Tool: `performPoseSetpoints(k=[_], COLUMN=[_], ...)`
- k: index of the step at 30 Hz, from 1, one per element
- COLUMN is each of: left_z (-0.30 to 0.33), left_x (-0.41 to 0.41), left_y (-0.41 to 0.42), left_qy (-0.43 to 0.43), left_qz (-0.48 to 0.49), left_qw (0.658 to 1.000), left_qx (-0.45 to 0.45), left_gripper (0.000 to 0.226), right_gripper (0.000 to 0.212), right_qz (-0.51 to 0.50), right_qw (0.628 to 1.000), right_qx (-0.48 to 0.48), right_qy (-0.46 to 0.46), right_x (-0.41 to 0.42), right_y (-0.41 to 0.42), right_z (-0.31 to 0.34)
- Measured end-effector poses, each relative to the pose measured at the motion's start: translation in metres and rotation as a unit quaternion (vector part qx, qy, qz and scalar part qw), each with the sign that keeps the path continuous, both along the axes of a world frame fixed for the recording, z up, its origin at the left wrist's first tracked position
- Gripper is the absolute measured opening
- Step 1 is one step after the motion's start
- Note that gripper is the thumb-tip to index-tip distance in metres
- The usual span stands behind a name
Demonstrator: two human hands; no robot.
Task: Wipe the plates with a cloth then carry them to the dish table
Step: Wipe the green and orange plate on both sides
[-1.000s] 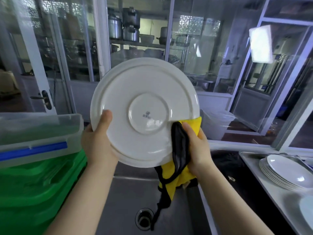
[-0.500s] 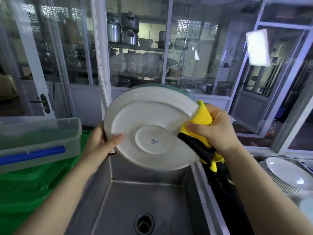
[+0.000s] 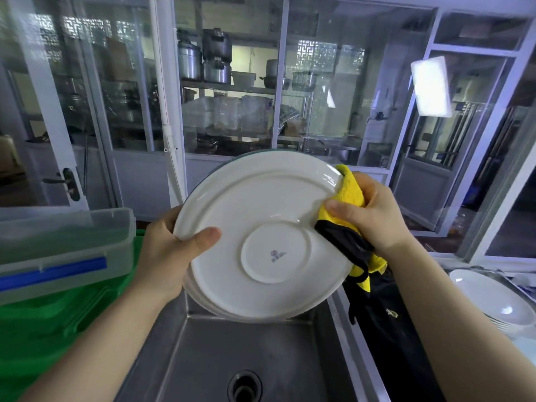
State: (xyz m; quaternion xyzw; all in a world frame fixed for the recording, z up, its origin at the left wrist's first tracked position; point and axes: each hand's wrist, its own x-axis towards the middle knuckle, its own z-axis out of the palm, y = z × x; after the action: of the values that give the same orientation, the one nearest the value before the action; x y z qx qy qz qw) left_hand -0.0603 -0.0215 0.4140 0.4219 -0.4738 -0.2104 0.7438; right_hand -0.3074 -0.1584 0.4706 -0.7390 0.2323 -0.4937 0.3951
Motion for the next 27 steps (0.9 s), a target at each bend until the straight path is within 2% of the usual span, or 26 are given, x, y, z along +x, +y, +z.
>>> performPoseSetpoints(k=[4, 10, 14, 18, 20, 23, 27], left_z=[0.002, 0.009, 0.017, 0.024, 0.026, 0.028, 0.023], left_x=[-0.009, -0.018, -0.026, -0.037, -0.04, -0.042, -0.044], left_y=[0.002, 0.005, 0.008, 0.005, 0.003, 0.001, -0.001], left_qy=[0.02, 0.029, 0.026, 0.082, 0.107, 0.12, 0.127], left_qz=[0.057, 0.095, 0.102, 0.12, 0.123, 0.132, 0.155], left_qw=[0.998, 0.994, 0.99, 0.983, 0.979, 0.975, 0.972], left_qx=[-0.019, -0.055, -0.089, -0.115, -0.124, -0.133, -0.121], left_gripper=[0.03, 0.032, 0.03, 0.029, 0.029, 0.029, 0.035], right_gripper=[0.053, 0.072, 0.042, 0.063, 0.057, 0.038, 0.044], right_qz=[-0.059, -0.223, -0.276, -0.304, -0.286, -0.278, -0.277], right_qw=[0.997, 0.968, 0.945, 0.947, 0.949, 0.93, 0.899], right_qx=[-0.044, -0.09, -0.107, -0.087, -0.131, -0.239, -0.324], right_qy=[-0.016, -0.075, -0.141, -0.059, -0.013, 0.04, 0.099], right_x=[0.003, 0.02, 0.039, 0.067, 0.08, 0.09, 0.091], right_y=[-0.004, 0.0, 0.012, 0.026, 0.036, 0.043, 0.047], right_z=[0.002, -0.014, -0.039, -0.08, -0.096, -0.11, -0.11])
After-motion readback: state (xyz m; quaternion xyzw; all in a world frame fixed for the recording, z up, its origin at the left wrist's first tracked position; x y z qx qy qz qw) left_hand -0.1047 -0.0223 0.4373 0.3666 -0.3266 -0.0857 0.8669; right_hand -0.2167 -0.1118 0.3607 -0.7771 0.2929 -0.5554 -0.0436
